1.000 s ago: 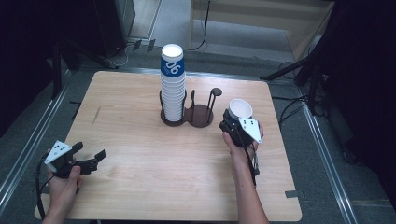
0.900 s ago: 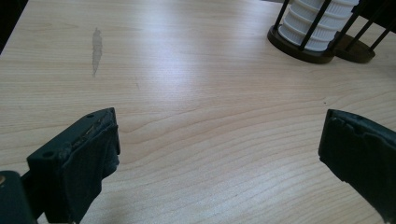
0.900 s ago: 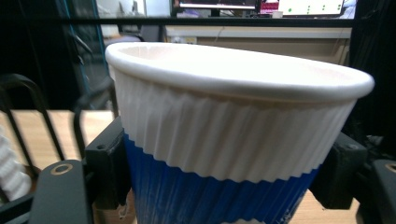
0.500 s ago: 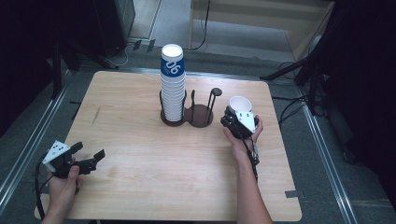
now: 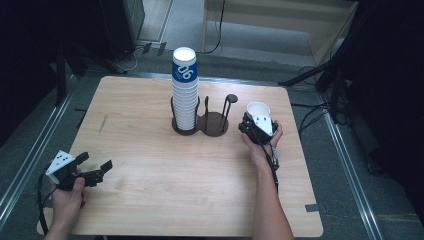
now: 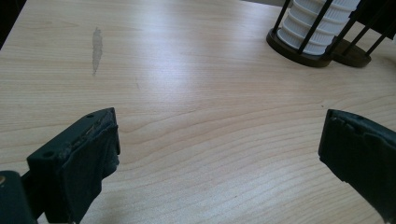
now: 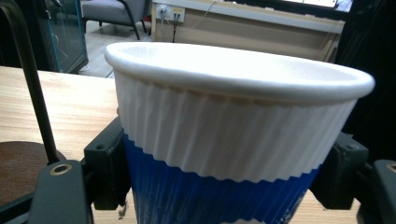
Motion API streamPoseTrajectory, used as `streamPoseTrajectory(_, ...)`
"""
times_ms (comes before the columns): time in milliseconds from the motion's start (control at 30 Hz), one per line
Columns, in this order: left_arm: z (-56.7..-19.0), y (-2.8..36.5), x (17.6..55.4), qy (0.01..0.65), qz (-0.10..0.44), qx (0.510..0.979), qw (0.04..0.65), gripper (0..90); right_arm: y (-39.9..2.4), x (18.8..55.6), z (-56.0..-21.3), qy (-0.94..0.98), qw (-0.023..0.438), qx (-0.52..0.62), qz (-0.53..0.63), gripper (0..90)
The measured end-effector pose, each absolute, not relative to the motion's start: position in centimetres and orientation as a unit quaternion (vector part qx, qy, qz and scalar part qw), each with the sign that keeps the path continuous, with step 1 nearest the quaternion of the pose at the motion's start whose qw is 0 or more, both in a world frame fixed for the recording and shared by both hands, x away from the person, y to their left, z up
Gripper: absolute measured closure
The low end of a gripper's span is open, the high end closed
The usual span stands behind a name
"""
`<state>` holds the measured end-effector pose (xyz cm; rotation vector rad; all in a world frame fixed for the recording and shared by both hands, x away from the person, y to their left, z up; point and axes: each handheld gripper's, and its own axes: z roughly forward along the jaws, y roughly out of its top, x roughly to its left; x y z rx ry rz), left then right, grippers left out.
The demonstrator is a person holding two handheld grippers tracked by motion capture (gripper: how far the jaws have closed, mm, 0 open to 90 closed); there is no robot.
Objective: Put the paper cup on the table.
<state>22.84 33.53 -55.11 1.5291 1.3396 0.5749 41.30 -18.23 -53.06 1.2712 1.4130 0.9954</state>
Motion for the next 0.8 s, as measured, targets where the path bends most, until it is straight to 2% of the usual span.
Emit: streamPoseTrajectory(800, -55.16, 33.34, 22.89, 0.551, 0.240, 0.633, 0.488, 0.0, -18.87, 42.40, -54.18, 0.617, 0.444, 0.539, 0.364, 21.1)
